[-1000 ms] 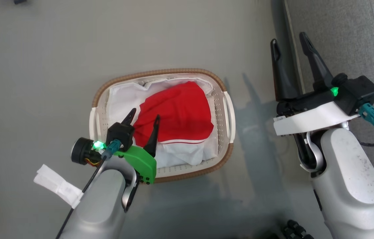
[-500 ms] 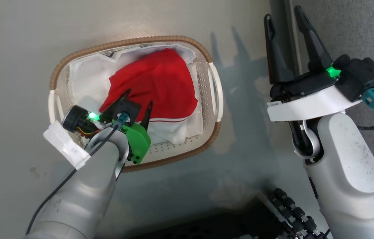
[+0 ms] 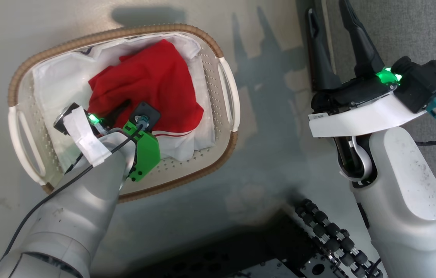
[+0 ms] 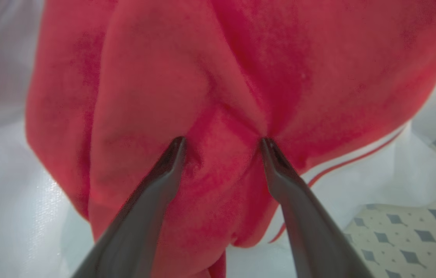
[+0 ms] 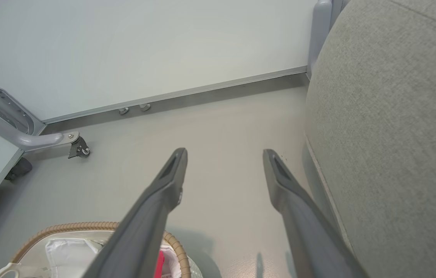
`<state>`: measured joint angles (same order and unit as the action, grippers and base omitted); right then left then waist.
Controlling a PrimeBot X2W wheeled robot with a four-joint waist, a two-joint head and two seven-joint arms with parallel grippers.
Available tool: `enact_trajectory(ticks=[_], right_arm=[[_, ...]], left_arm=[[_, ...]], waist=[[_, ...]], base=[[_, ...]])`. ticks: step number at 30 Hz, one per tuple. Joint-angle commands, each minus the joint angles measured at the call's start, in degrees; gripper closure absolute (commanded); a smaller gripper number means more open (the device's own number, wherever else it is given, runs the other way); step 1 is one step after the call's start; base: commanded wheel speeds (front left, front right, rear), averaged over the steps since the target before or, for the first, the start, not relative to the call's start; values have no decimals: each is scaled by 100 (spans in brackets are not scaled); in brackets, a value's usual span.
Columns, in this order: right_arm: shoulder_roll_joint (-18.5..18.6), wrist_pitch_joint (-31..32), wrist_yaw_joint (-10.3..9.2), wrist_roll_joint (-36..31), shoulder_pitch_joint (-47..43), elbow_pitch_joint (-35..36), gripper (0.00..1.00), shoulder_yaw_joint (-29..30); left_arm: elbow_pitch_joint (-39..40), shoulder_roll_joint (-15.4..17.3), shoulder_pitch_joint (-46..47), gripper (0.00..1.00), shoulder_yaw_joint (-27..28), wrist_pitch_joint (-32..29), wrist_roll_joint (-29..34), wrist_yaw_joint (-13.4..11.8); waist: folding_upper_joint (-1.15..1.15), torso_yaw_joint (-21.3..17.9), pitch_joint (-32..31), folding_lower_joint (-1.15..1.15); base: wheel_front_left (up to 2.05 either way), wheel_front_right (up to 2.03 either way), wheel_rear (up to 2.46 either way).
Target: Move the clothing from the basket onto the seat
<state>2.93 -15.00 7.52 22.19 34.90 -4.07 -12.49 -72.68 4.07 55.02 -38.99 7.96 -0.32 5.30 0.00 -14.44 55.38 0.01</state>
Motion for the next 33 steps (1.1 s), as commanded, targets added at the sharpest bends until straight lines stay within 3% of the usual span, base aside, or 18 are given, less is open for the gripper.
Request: enact_trajectory(ticks=[1, 15, 16, 18, 33], right_arm=[[10, -26, -6, 40, 64, 12, 0, -13], [11, -26, -6, 188, 101, 71, 0, -31], [10, -26, -6, 200, 115, 73, 0, -21], [11, -26, -6, 204, 103, 76, 0, -7], [13, -26, -6, 84, -127, -160, 0, 42]], left_arm=[[-45, 51, 125, 0, -51, -91, 40, -34], [-133, 175, 342, 0, -298, -925, 76, 27], [-136, 174, 354, 23, -292, -955, 50, 24], [-139, 164, 327, 100, -313, -948, 33, 22], [-114, -2, -190, 100, -106, -15, -520, 77]], waist=[[0, -89, 107, -1], [0, -160, 324, -1], [0, -158, 339, -1], [0, -148, 325, -1], [0, -48, -578, -1]], base=[[0, 0, 0], [0, 0, 0], [0, 0, 0], [0, 0, 0], [0, 0, 0]])
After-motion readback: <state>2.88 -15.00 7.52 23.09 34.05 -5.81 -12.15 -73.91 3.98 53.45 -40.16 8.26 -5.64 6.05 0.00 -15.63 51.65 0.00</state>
